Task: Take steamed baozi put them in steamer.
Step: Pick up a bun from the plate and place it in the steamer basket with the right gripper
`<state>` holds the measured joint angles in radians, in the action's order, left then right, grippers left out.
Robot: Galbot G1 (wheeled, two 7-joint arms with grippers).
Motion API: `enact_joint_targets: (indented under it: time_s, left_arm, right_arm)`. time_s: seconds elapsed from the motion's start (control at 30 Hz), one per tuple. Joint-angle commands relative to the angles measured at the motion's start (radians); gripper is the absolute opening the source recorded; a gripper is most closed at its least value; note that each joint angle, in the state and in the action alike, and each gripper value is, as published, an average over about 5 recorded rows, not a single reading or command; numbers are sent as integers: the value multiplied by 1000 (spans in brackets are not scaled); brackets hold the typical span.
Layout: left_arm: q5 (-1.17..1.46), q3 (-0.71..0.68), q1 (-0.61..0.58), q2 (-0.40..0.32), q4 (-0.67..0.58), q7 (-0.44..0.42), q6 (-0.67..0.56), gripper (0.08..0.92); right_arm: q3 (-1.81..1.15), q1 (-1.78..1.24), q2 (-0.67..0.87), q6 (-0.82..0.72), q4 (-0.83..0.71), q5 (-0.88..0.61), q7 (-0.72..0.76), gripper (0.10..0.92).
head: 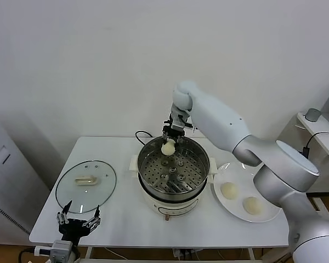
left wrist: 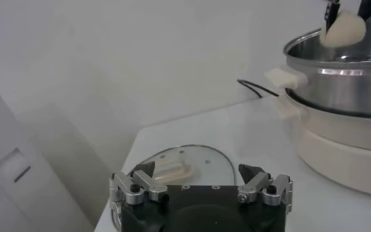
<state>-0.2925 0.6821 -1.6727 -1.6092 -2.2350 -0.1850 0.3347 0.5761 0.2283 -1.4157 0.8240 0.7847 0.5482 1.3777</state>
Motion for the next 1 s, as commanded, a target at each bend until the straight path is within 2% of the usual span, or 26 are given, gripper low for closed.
enact_joint_targets:
  time_s: [0.03,0.27,0.37,0.47,0.6,0.77,0.87,1.0]
  left_arm:
    - [-1,-1,1,-41,2,-2,3,823]
    - [-1,-5,7,-42,11,-5,6,823]
    - [0,-5,12,-41,14,-8,8,823]
    - [0,-7,15,-42,14,-12,11,823]
    - [-2,-10,19,-43,15,-17,14,823]
    - [-2,-10,19,-40,13,-19,16,823]
    - [1,-5,19,-36,10,-20,16,823]
    - [3,-5,19,-32,7,-22,19,823]
  right_arm:
    - [-37,-48,-11,49,0,108,-40,424]
    - [-45,-59,-5,49,-5,128,-53,426]
    - [-42,-63,-1,49,-2,152,-95,456]
    - [-20,-61,10,49,7,154,-142,529]
    - [18,-48,27,49,12,70,-160,650]
    - [48,-1,80,30,103,-97,-52,791]
    - [103,64,162,-83,206,-240,-14,819]
    - [178,160,302,-398,338,-442,9,822]
